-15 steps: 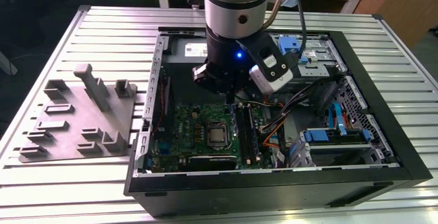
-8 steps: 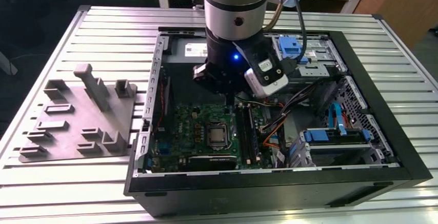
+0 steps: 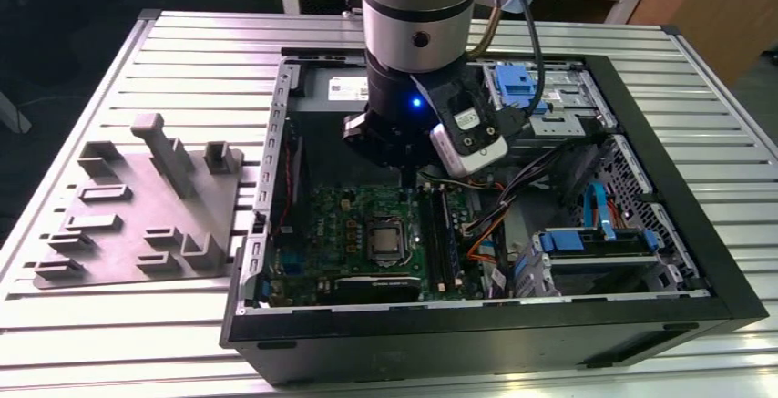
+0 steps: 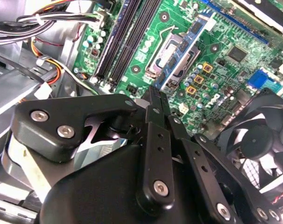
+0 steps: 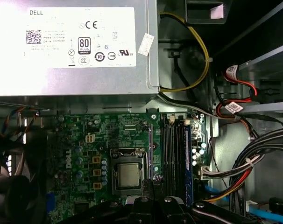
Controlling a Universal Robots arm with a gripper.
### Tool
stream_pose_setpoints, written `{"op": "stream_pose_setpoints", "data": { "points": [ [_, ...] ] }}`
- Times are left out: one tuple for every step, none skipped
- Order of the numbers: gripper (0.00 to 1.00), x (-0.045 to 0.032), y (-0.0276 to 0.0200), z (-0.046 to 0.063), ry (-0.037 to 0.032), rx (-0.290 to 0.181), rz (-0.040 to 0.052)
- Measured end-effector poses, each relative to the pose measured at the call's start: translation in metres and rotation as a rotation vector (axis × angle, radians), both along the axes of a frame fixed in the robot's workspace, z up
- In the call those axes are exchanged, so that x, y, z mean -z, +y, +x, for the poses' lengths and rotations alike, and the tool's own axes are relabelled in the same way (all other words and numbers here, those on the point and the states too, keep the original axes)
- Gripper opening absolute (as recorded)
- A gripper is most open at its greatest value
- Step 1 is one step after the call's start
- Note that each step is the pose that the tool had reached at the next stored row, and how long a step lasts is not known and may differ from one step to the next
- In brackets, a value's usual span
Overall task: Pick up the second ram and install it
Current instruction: 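Insert the second ram into the second slot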
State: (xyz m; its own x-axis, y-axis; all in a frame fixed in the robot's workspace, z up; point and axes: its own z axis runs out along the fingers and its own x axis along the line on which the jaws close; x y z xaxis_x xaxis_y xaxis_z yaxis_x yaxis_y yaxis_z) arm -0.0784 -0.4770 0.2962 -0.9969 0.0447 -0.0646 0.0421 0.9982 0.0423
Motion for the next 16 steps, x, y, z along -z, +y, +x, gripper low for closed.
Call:
{"op": "stream_pose_setpoints", "data": {
  "points": [
    [0.11,0.0003,0.0,0.001,0.0,0.0,-0.0001],
    [0.11,0.0007,-0.0001,0.003,0.0001,0.0,-0.0001],
    [0.11,0.0013,-0.0001,0.005,0.0001,0.0,0.0],
    [0.11,0.0019,-0.0001,0.008,0.0002,0.0,-0.0002],
    [0.11,0.0026,-0.0001,0.011,0.0004,0.0,-0.0002],
    [0.11,0.0037,-0.0001,0.013,0.0006,0.0,-0.0003],
    [0.11,0.0053,-0.0001,0.015,0.0006,0.0,-0.0004],
    [0.11,0.0071,-0.0001,0.017,0.0006,0.0,-0.0003],
    [0.11,0.0089,-0.0001,0.018,0.0006,0.0,-0.0003],
    [0.11,0.0108,-0.0001,0.019,0.0006,0.0,-0.0002],
    [0.11,0.0126,-0.0001,0.02,0.0006,0.0,-0.0002],
    [0.11,0.0144,-0.0001,0.021,0.0006,0.0,-0.0001],
    [0.11,0.0163,-0.0001,0.021,0.0006,-0.001,-0.0002],
    [0.11,0.018,-0.0001,0.022,0.0006,-0.001,-0.0003],
    [0.11,0.0198,-0.0001,0.022,0.0006,-0.001,-0.0003],
    [0.11,0.0216,-0.0001,0.023,0.0006,-0.001,-0.0003]
  ]
}}
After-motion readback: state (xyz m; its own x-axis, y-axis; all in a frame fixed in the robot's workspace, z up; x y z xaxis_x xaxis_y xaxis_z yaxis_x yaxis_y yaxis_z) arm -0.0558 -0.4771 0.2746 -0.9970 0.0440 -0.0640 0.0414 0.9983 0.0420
